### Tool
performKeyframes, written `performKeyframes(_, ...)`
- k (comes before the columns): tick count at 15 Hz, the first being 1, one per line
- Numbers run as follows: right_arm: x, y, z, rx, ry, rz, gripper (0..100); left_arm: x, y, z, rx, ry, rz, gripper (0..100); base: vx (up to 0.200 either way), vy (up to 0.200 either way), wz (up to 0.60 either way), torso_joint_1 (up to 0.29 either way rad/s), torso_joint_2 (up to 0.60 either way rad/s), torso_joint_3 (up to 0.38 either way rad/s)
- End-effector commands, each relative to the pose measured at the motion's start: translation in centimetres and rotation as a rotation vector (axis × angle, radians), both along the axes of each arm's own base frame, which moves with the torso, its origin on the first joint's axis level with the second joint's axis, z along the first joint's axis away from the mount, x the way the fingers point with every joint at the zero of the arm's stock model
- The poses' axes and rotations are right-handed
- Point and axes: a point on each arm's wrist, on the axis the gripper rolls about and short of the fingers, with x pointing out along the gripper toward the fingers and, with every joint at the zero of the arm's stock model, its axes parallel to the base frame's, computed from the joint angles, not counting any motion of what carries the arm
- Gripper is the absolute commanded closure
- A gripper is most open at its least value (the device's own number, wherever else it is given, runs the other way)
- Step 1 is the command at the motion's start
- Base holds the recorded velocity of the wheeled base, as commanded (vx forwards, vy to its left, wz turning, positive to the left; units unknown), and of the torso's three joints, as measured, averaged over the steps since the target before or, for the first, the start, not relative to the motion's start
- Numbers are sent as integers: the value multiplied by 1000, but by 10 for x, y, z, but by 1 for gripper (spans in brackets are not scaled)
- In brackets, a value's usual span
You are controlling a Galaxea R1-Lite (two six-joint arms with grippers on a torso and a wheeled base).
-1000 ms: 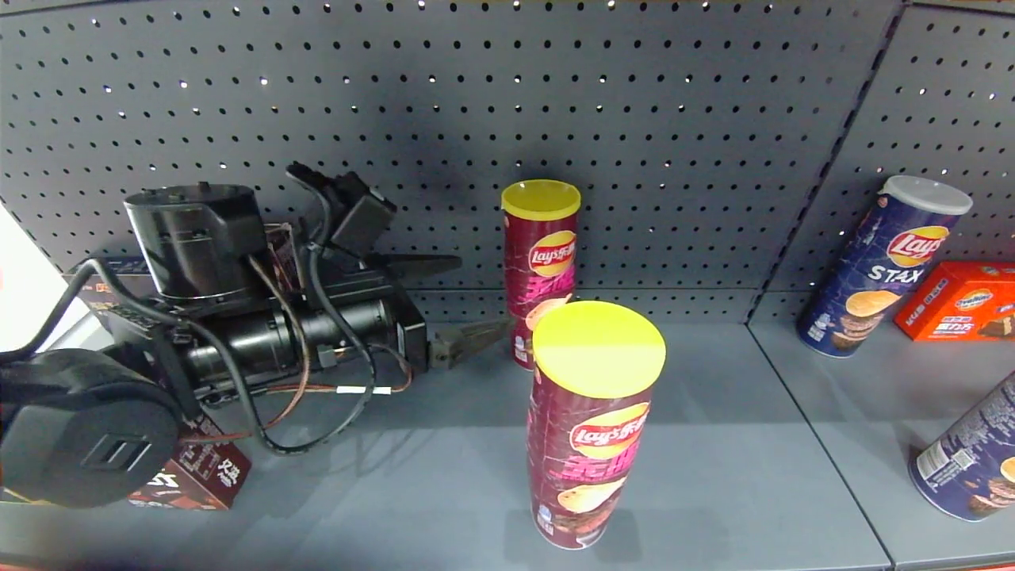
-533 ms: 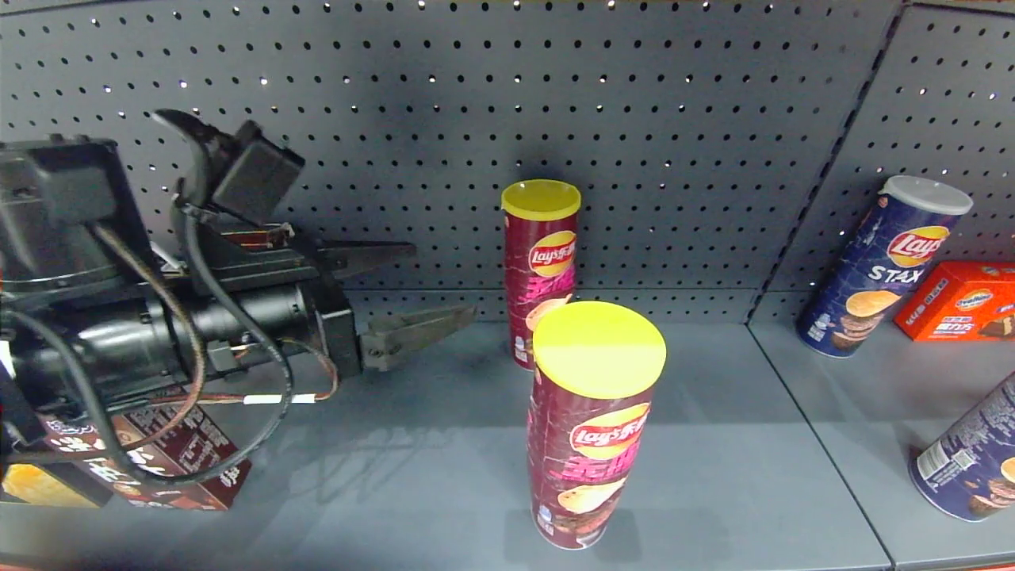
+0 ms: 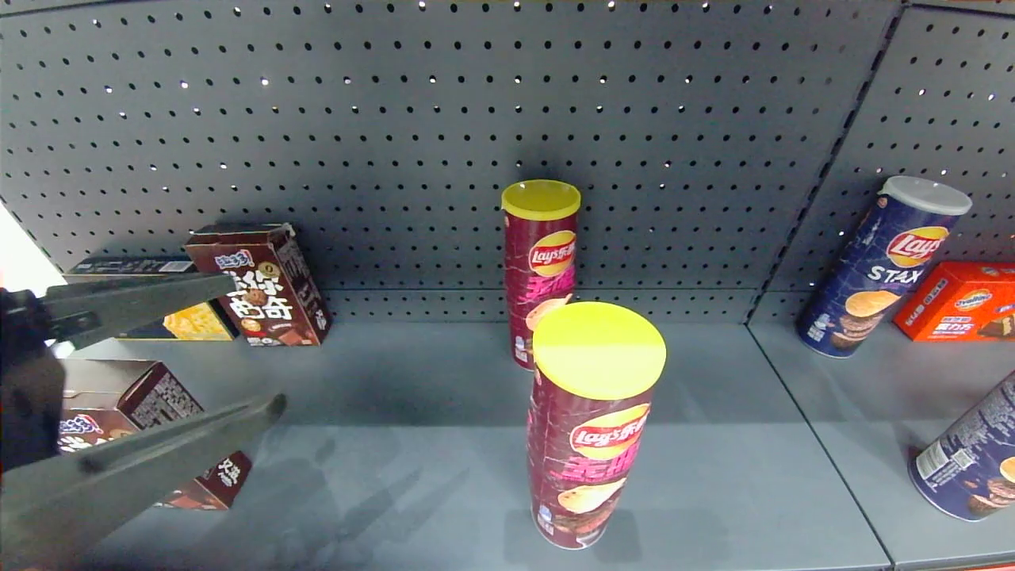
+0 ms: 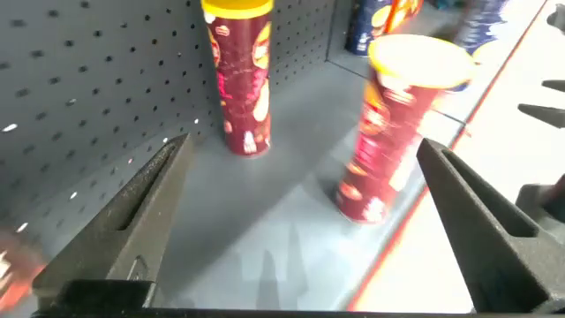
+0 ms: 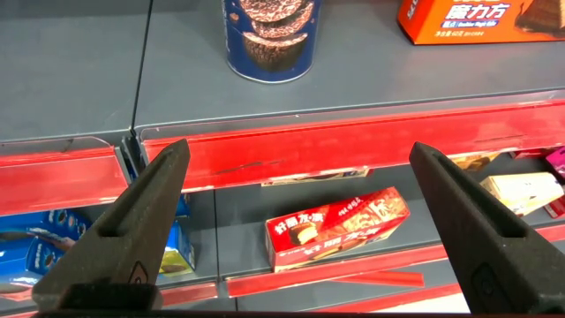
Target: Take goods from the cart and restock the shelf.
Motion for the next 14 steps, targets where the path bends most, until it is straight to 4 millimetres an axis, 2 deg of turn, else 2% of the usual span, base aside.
performKeyframes(1, 0, 0, 0, 0, 1, 0, 0, -67, 28, 2, -42, -104, 6, 0, 0, 0, 0, 0, 0, 0)
performKeyframes(2, 0, 0, 0, 0, 1, 0, 0, -88, 37, -4, -50, -119, 2, 0, 0, 0, 0, 0, 0, 0)
performKeyframes(5, 0, 0, 0, 0, 1, 0, 0, -122, 53, -40, -31, -70, 116, 0, 0, 0, 0, 0, 0, 0)
performKeyframes(7, 0, 0, 0, 0, 1, 0, 0, -145, 62, -72, -28, -68, 128, 0, 0, 0, 0, 0, 0, 0)
performKeyframes(8, 0, 0, 0, 0, 1, 0, 0, -155, 65, -96, -32, -76, 128, 0, 0, 0, 0, 0, 0, 0)
performKeyframes(9, 0, 0, 0, 0, 1, 0, 0, -158, 66, -111, -34, -80, 131, 0, 0, 0, 0, 0, 0, 0)
performKeyframes(10, 0, 0, 0, 0, 0, 0, 0, -151, 63, -149, 8, -45, 150, 0, 0, 0, 0, 0, 0, 0)
performKeyframes(13, 0, 0, 0, 1, 1, 0, 0, -134, 57, -186, 53, 37, 157, 0, 0, 0, 0, 0, 0, 0)
performKeyframes(14, 0, 0, 0, 0, 1, 0, 0, -130, 54, -185, 45, 26, 205, 0, 0, 0, 0, 0, 0, 0)
